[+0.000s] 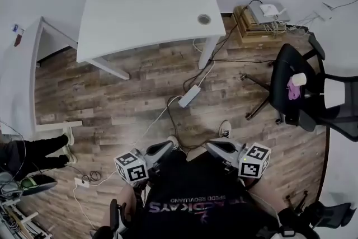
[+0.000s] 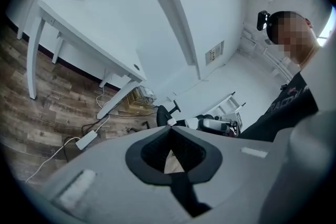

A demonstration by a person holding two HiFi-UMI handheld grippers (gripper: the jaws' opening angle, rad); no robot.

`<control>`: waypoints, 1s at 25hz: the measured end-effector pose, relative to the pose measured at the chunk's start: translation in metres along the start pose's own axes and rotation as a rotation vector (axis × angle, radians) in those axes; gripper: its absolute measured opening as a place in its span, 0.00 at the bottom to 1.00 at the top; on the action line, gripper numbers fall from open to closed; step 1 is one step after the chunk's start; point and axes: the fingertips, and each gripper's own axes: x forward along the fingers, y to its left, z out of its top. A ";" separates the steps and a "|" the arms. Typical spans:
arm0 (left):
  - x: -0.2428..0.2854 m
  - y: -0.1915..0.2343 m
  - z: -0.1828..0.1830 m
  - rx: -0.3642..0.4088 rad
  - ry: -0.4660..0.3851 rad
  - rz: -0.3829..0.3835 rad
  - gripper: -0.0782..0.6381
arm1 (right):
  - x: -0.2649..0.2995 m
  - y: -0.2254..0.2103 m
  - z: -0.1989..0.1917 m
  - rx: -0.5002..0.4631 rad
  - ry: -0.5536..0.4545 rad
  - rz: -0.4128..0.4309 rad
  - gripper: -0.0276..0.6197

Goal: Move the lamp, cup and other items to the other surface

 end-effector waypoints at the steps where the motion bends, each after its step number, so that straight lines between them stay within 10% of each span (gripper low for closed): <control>1: 0.000 -0.007 0.002 0.006 -0.005 -0.020 0.11 | -0.004 0.005 0.002 -0.016 -0.011 -0.014 0.05; 25: 0.043 -0.105 -0.002 0.229 -0.044 -0.055 0.11 | -0.053 0.024 0.024 -0.376 0.087 0.039 0.05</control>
